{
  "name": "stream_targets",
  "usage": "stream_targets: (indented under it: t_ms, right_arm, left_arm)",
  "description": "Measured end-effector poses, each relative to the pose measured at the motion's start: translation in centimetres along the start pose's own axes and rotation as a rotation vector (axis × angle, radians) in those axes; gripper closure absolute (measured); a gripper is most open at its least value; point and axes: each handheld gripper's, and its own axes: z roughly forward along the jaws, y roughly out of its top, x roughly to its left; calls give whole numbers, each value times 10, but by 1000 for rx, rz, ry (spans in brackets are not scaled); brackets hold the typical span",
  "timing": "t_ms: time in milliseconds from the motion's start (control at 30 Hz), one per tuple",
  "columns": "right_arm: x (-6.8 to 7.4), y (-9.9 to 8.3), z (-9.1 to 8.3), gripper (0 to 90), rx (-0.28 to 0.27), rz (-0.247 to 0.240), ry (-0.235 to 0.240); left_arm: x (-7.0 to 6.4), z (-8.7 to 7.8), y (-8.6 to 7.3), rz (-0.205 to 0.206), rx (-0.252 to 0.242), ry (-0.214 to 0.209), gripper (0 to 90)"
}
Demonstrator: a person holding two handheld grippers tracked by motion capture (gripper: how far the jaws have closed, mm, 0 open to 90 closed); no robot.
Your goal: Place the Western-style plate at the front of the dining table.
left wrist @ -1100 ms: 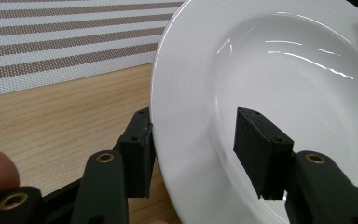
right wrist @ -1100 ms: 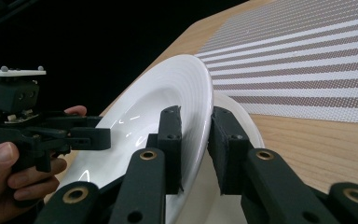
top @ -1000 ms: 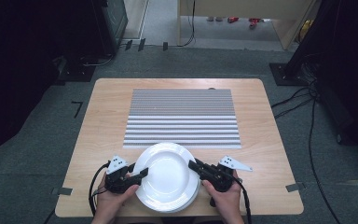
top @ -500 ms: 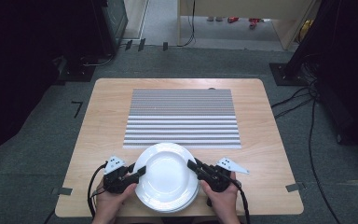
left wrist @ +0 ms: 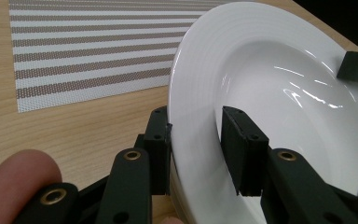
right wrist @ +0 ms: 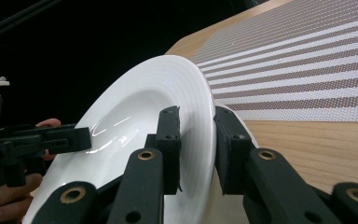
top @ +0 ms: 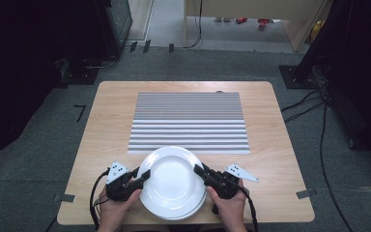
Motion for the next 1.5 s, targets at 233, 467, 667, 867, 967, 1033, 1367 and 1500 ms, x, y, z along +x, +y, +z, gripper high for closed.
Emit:
stream_targets:
  t_ms: [233, 467, 667, 867, 967, 1033, 1367, 1500]
  right_arm:
    - [2, 1, -1, 751, -7, 2, -6]
    - [4, 3, -4, 768, -25, 41, -4]
    - [5, 5, -6, 783, -35, 80, 7]
    - [4, 10, -5, 791, -43, 91, 0]
    - [2, 12, -4, 793, -44, 103, -6]
    - [0, 14, -2, 793, -42, 112, -14]
    - [-5, 27, 4, 803, -49, 140, -19]
    - [-7, 37, 5, 805, -52, 156, -11]
  left_arm:
    - [0, -3, 1, -18, -29, -18, 670]
    - [3, -3, 1, -40, -51, -45, 685]
    - [6, -3, 0, -71, -66, -75, 694]
    - [8, 3, 4, -114, -62, -95, 703]
    - [11, 8, 6, -124, -59, -106, 707]
    - [14, 12, 7, -140, -53, -118, 710]
    - [20, 23, 23, -177, -44, -140, 714]
    - [21, 26, 35, -179, -52, -153, 718]
